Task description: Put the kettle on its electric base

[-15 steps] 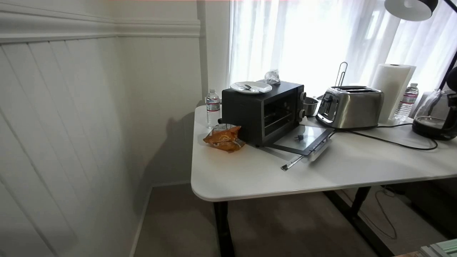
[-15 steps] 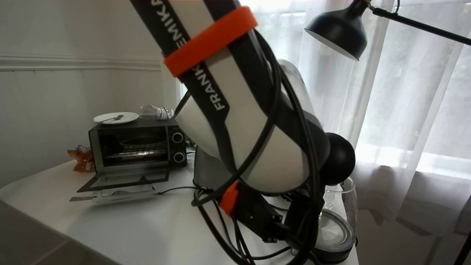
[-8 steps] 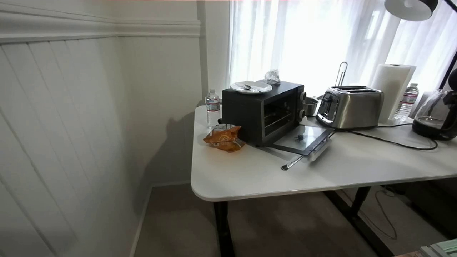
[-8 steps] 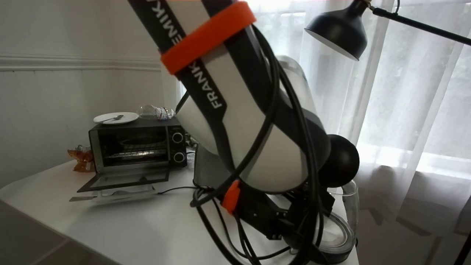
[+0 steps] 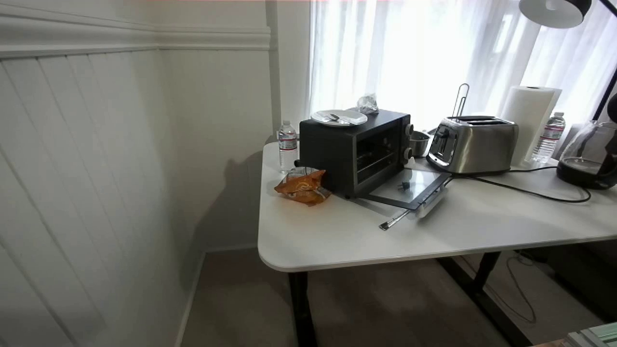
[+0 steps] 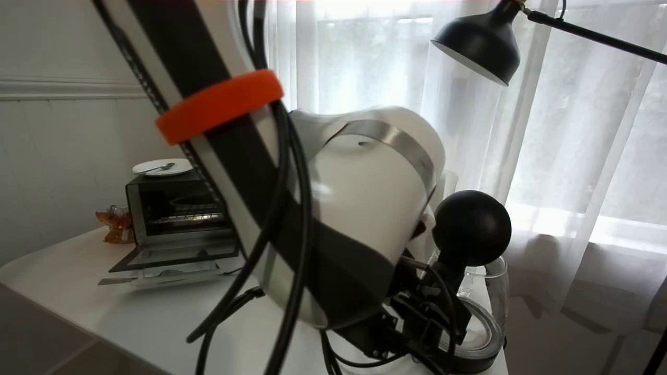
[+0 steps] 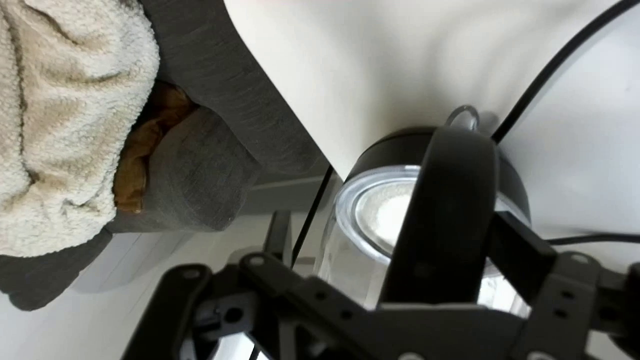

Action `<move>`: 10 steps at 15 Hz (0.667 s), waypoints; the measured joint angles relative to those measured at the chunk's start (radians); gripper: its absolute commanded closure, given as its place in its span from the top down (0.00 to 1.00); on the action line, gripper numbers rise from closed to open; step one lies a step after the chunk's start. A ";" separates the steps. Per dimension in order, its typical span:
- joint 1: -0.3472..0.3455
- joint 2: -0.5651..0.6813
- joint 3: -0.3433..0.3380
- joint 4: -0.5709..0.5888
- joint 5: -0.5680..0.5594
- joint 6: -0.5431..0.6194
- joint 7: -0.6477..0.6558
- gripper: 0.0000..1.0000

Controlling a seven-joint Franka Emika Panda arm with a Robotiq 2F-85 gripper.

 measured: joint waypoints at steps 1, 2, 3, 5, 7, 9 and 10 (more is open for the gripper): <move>-0.003 -0.001 0.000 -0.017 0.062 0.009 -0.069 1.00; -0.005 -0.002 0.001 -0.033 0.127 0.022 -0.138 1.00; -0.006 -0.005 0.002 -0.049 0.193 0.037 -0.205 1.00; -0.006 -0.015 0.007 -0.086 0.330 0.066 -0.342 1.00; -0.005 -0.032 0.018 -0.127 0.469 0.075 -0.473 1.00; 0.001 -0.061 0.029 -0.160 0.582 0.074 -0.569 1.00; 0.006 -0.080 0.035 -0.174 0.645 0.069 -0.618 1.00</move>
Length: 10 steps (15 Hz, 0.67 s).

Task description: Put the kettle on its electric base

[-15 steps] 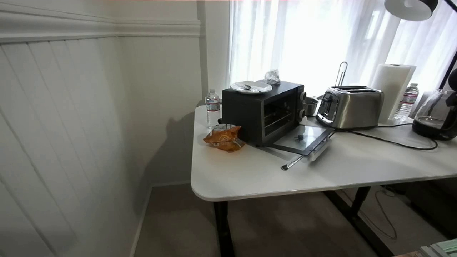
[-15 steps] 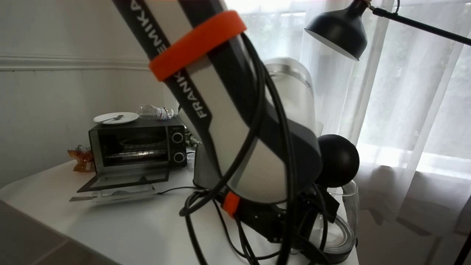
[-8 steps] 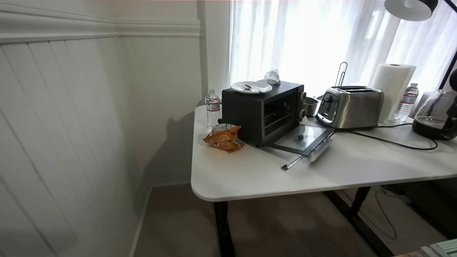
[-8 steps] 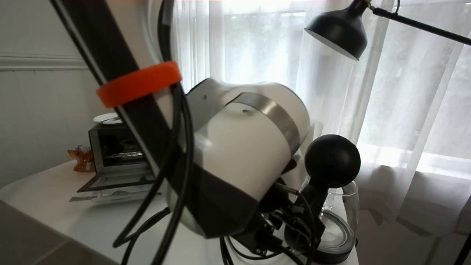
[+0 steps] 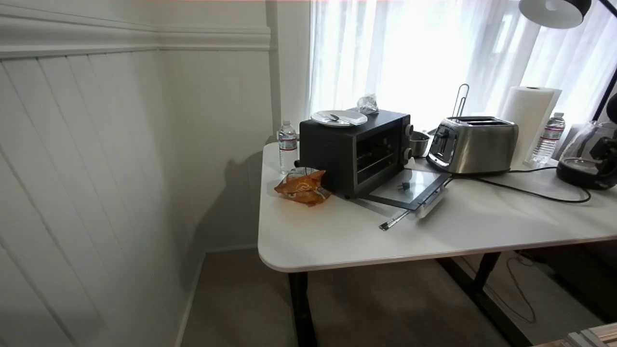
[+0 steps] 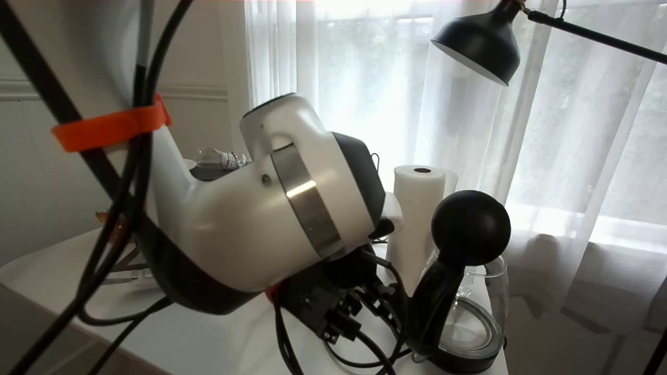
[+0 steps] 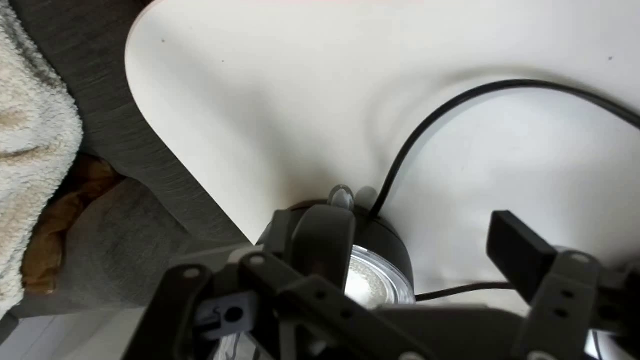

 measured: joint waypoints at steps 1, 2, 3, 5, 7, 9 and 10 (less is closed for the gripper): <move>0.005 -0.020 0.007 -0.012 0.063 -0.008 -0.044 1.00; 0.012 -0.043 0.016 -0.024 0.129 -0.021 -0.089 1.00; 0.022 -0.067 0.024 -0.034 0.197 -0.037 -0.131 1.00; 0.050 -0.123 0.045 -0.055 0.350 -0.090 -0.221 1.00; 0.081 -0.184 0.071 -0.062 0.492 -0.161 -0.288 1.00; 0.095 -0.253 0.110 -0.060 0.612 -0.235 -0.327 1.00; 0.094 -0.288 0.133 -0.056 0.658 -0.272 -0.337 1.00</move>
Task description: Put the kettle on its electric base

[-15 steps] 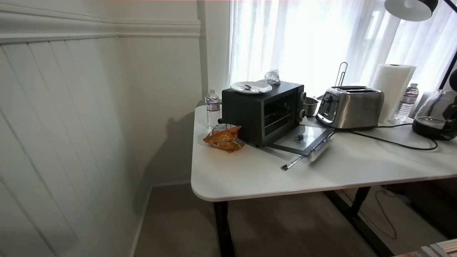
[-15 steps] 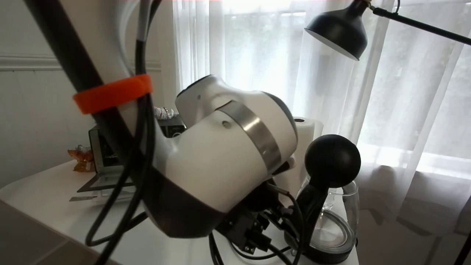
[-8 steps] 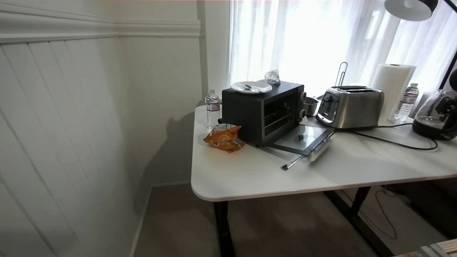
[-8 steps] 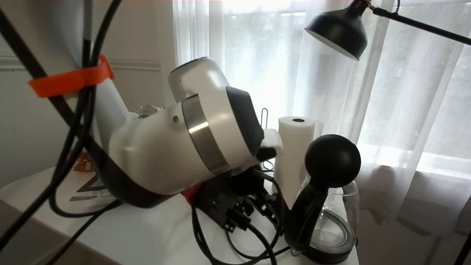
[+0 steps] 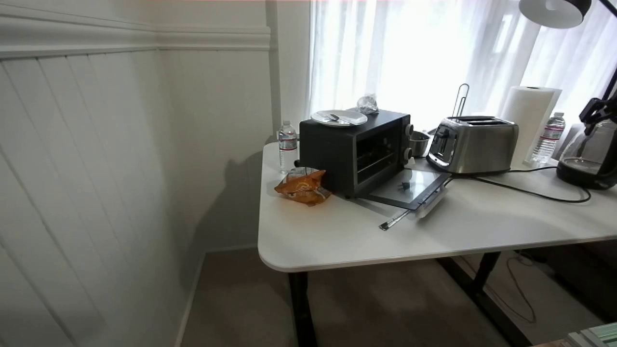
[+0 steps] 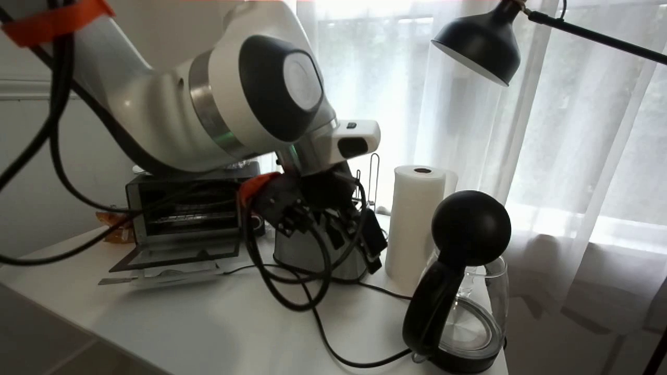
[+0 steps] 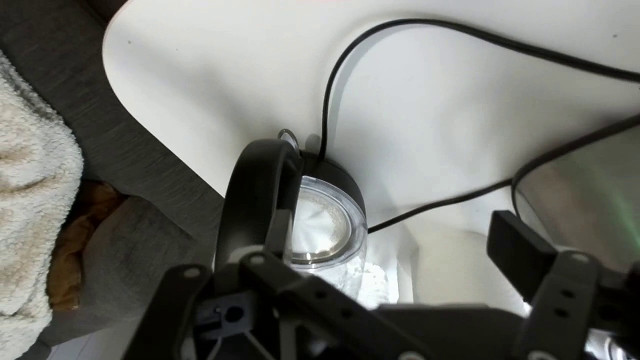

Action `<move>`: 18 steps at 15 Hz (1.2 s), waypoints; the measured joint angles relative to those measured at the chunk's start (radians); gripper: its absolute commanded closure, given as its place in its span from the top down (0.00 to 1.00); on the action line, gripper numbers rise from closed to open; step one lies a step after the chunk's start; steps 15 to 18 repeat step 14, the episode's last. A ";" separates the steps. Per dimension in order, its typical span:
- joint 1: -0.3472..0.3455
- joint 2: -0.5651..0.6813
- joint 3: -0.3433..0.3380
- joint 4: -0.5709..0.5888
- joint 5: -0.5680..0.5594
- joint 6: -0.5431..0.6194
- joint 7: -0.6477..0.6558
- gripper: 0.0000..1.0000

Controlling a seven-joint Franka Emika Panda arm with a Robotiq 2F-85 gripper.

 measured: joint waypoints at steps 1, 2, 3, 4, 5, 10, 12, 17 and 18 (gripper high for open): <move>-0.001 -0.031 0.022 0.006 0.039 -0.035 -0.008 1.00; -0.002 -0.062 0.042 0.014 0.081 -0.071 -0.020 1.00; -0.002 -0.088 0.058 0.020 0.125 -0.104 -0.039 1.00; -0.001 -0.112 0.071 0.026 0.178 -0.133 -0.073 1.00; 0.005 -0.134 0.079 0.029 0.244 -0.160 -0.127 1.00; 0.039 -0.206 0.077 0.040 0.440 -0.269 -0.357 1.00; 0.022 -0.199 0.092 0.039 0.440 -0.267 -0.356 1.00; 0.021 -0.192 0.096 0.039 0.440 -0.265 -0.355 1.00; 0.021 -0.192 0.096 0.039 0.440 -0.265 -0.355 1.00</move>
